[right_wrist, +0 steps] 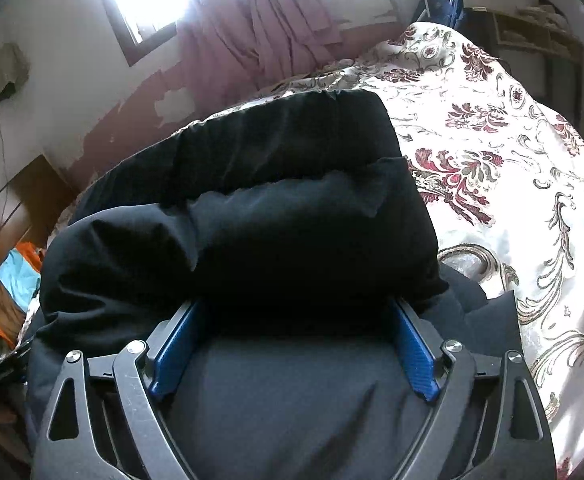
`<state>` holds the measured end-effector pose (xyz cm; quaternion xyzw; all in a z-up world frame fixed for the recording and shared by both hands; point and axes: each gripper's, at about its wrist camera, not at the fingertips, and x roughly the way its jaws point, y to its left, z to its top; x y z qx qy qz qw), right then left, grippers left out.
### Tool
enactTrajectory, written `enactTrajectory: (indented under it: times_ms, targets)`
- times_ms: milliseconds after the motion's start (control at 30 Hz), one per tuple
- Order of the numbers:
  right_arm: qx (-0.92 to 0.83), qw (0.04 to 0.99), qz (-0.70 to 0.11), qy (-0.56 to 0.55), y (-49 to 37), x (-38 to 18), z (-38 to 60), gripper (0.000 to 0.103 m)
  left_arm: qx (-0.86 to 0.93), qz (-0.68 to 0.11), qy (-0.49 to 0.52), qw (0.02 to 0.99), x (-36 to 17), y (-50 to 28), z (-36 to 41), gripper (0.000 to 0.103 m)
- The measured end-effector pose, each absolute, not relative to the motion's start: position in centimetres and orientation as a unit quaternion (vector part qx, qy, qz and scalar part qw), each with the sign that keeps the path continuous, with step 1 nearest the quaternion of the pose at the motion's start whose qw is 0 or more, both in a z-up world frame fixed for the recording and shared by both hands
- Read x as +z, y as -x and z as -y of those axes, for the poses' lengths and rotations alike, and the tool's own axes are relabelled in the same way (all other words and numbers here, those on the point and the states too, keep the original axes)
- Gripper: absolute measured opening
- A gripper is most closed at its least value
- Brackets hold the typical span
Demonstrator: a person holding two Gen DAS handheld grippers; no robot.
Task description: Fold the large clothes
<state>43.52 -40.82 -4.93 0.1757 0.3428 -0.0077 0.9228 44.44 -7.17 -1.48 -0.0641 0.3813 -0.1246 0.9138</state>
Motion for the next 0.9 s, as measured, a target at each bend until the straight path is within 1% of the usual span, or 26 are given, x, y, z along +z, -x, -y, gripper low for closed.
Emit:
enactTrajectory:
  times_ms: [233,500,600,767,900]
  targets:
    - [-0.005,0.924,-0.336,-0.18,-43.2,-4.9,41.0,0.085,-0.124,-0.378,0.064,0.915,-1.6,-44.3,7.2,0.103]
    - [0.025,0.937,-0.271,-0.218,-38.3,-3.0,43.2,0.086,-0.148,-0.372,0.08,0.913,-0.4,-43.3,5.5,0.103]
    - [0.026,0.933,-0.287,-0.217,-37.6,-3.0,44.8,0.086,-0.145,-0.362,0.082,0.917,0.8,-42.5,3.5,0.103]
    - [0.008,0.93,-0.318,-0.183,-37.3,-2.9,46.9,0.086,-0.102,-0.374,0.085,0.918,2.3,-42.2,-2.4,0.103]
    - [0.032,0.915,-0.359,-0.183,-38.0,-3.8,47.8,0.087,-0.074,-0.397,0.112,0.908,1.8,-42.5,-7.9,0.103]
